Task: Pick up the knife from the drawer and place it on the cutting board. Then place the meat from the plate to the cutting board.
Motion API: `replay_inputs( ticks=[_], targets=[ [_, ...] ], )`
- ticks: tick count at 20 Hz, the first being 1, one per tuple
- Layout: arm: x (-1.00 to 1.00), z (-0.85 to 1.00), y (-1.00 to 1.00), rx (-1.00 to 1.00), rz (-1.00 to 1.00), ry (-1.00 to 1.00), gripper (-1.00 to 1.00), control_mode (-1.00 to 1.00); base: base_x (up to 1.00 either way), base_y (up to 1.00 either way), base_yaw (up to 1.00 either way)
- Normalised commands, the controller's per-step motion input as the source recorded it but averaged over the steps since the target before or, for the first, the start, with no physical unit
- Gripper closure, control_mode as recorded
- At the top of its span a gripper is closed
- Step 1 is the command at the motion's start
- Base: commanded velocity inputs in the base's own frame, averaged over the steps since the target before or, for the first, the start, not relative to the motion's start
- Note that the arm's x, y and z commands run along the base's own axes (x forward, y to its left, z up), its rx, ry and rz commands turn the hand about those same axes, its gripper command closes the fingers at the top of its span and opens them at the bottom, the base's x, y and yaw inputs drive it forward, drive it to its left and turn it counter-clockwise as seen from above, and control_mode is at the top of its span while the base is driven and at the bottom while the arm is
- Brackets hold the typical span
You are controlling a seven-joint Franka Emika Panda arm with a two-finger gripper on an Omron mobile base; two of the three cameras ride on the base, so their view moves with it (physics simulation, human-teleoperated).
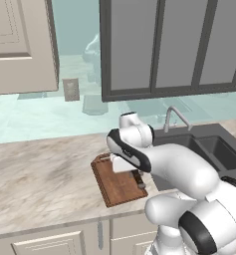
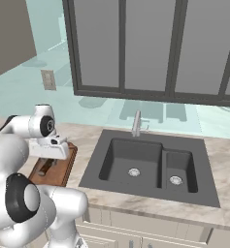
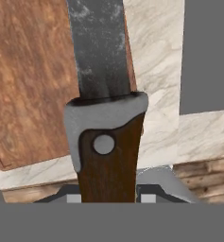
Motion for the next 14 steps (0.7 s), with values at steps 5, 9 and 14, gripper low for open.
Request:
replay_inputs(
  ticks=[5, 9, 14],
  targets=[
    [0.18, -0.25, 0.0, 0.08, 0.0, -0.02, 1.0, -1.0, 0.0, 0.0, 0.0],
    [0.17, -0.16, 0.0, 0.02, 0.0, -0.14, 1.0, -1.0, 0.0, 0.0, 0.0],
    [0.27, -0.16, 0.0, 0.0, 0.0, -0.08, 1.0, -1.0, 0.0, 0.0, 0.0]
  ],
)
